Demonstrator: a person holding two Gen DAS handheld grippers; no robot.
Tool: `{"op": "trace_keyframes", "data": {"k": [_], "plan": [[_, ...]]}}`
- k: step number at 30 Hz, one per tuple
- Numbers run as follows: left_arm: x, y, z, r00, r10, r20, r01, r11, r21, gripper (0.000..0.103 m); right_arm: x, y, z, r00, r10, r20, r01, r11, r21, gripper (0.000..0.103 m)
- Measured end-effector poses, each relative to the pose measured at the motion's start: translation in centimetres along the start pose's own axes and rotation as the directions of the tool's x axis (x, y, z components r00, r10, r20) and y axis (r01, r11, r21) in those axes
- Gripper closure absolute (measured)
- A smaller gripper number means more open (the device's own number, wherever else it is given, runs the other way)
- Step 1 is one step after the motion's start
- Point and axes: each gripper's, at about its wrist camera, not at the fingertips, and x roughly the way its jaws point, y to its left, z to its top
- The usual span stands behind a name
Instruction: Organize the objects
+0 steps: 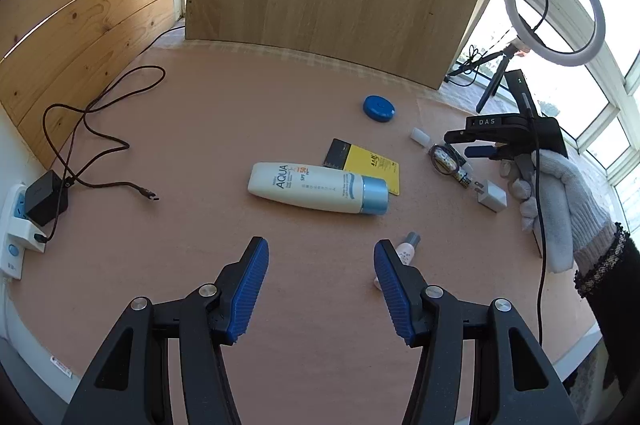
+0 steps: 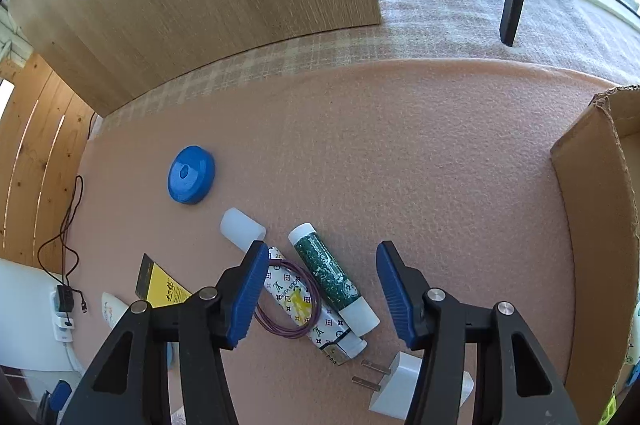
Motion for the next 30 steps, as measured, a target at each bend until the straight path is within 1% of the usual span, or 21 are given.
{"op": "trace_keyframes", "data": {"k": [2,3,5,6,7,8,9,11,14,16,18,22,27,30], "plan": [[0.2,-0.1,0.0,1.000,0.001,-0.004,-0.001,1.000,0.001,0.044,0.6,0.2,-0.2,1.000,0.015,-0.019,-0.015,1.000,-0.004,0.054],[0.2,-0.1,-0.1,1.000,0.001,-0.006,-0.001,1.000,0.001,0.044,0.9,0.4,-0.4,0.999,0.024,-0.029,-0.025,1.000,-0.008,0.057],[0.4,-0.1,-0.1,1.000,0.002,-0.010,-0.002,1.000,0.000,0.044,0.9,1.2,-0.7,1.000,0.007,-0.023,-0.008,0.999,-0.045,0.057],[0.5,-0.1,-0.1,1.000,0.001,-0.013,-0.001,1.000,-0.001,0.044,1.0,1.6,-0.9,0.999,0.013,-0.029,-0.015,0.998,-0.061,0.061],[0.7,-0.1,-0.1,1.000,0.000,-0.017,0.000,1.000,-0.002,0.044,1.0,2.0,-1.1,0.999,0.023,-0.038,-0.026,0.997,-0.077,0.068],[0.8,-0.2,-0.1,1.000,-0.001,-0.019,0.001,1.000,-0.003,0.044,1.1,2.3,-1.5,0.998,0.037,-0.054,-0.042,0.995,-0.094,0.071],[0.9,-0.2,-0.1,1.000,-0.003,-0.020,0.003,1.000,-0.002,0.044,1.1,2.8,-2.0,0.996,0.052,-0.069,-0.060,0.992,-0.113,0.077],[1.1,-0.4,-0.1,1.000,-0.008,-0.022,0.008,1.000,0.002,0.044,1.1,3.8,-3.2,0.995,0.064,-0.080,-0.075,0.985,-0.156,0.077],[1.3,-0.8,0.0,1.000,-0.017,-0.024,0.017,1.000,0.008,0.044,0.7,5.2,-5.4,0.995,0.047,-0.086,-0.065,0.972,-0.226,0.078],[1.5,-1.0,0.1,0.999,-0.022,-0.026,0.022,1.000,0.011,0.044,0.4,6.3,-7.1,0.998,-0.001,-0.067,-0.019,0.954,-0.300,0.080],[1.6,-1.3,0.1,0.999,-0.029,-0.029,0.029,0.999,0.016,0.044,0.2,6.9,-8.3,0.998,-0.028,-0.059,0.006,0.941,-0.339,0.082],[2.0,-1.9,0.1,0.999,-0.040,-0.034,0.042,0.999,0.032,0.044,-0.4,6.3,-10.1,0.998,-0.022,-0.059,0.002,0.948,-0.319,0.082],[2.3,-2.9,0.0,0.997,-0.055,-0.044,0.058,0.997,0.052,0.044,-2.2,3.7,-13.0,0.997,0.015,-0.077,-0.035,0.964,-0.264,0.082],[2.7,-3.6,-0.1,0.996,-0.067,-0.056,0.071,0.995,0.066,0.044,-3.3,2.1,-14.6,0.997,0.017,-0.078,-0.035,0.972,-0.231,0.082]]}}
